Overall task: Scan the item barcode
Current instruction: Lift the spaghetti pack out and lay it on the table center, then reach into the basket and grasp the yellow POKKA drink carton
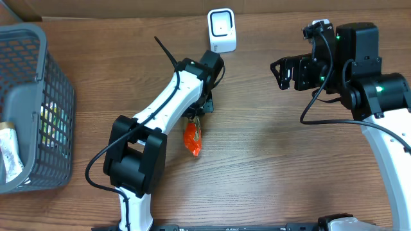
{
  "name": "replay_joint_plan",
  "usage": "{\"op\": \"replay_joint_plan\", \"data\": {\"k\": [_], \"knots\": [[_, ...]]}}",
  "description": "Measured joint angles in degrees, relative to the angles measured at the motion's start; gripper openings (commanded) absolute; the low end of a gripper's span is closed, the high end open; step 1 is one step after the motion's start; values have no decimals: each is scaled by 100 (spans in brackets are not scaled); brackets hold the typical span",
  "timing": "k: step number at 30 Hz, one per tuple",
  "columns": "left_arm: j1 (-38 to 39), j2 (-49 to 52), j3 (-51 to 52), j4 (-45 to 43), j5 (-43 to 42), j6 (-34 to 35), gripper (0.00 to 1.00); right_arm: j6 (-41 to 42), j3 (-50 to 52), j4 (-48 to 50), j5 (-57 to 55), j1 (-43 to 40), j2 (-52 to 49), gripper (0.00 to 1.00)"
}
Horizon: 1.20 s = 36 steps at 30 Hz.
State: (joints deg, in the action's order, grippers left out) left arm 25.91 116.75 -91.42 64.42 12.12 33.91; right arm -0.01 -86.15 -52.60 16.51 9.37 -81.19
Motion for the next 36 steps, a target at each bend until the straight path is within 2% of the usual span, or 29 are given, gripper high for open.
{"op": "replay_joint_plan", "data": {"k": [2, 3, 4, 7, 10, 17, 19, 20, 22, 25, 32, 36], "knots": [[-31, 0, 0, -28, 107, 59, 83, 0, 0, 0, 2, 0, 0, 100], [-48, -2, -2, -39, 168, 68, 94, 0, 0, 2, 2, 0, 0, 100], [-81, -13, -11, -42, 214, 70, 97, 0, 0, 0, 2, 0, 0, 100], [-153, -17, -164, 177, 275, 52, 98, -2, 0, -2, 0, 0, 0, 100], [-210, -17, -750, 820, 299, 11, 100, 0, 0, 2, 2, 0, 0, 100], [-476, -120, -3462, 1921, 315, -365, 100, 0, 0, -2, 2, 0, 0, 100], [-769, -302, -4428, 2409, 310, -485, 100, 0, 0, -2, 2, 0, 0, 100], [-833, -334, -4577, 2498, 317, -511, 99, 2, 0, -7, 2, 0, 0, 100], [-1344, -588, -5228, 3003, 315, -586, 100, 0, 0, -11, 4, 0, 0, 100], [-2330, -962, -5591, 3171, 223, -763, 100, 0, 0, -26, 2, 0, 0, 100], [-4872, -1209, -5611, 3204, -509, -973, 100, 0, 0, -61, 2, 0, 0, 100], [-6067, -1207, -5370, 3110, -702, -1126, 100, 0, 0, -61, 2, 0, 0, 100]]}}
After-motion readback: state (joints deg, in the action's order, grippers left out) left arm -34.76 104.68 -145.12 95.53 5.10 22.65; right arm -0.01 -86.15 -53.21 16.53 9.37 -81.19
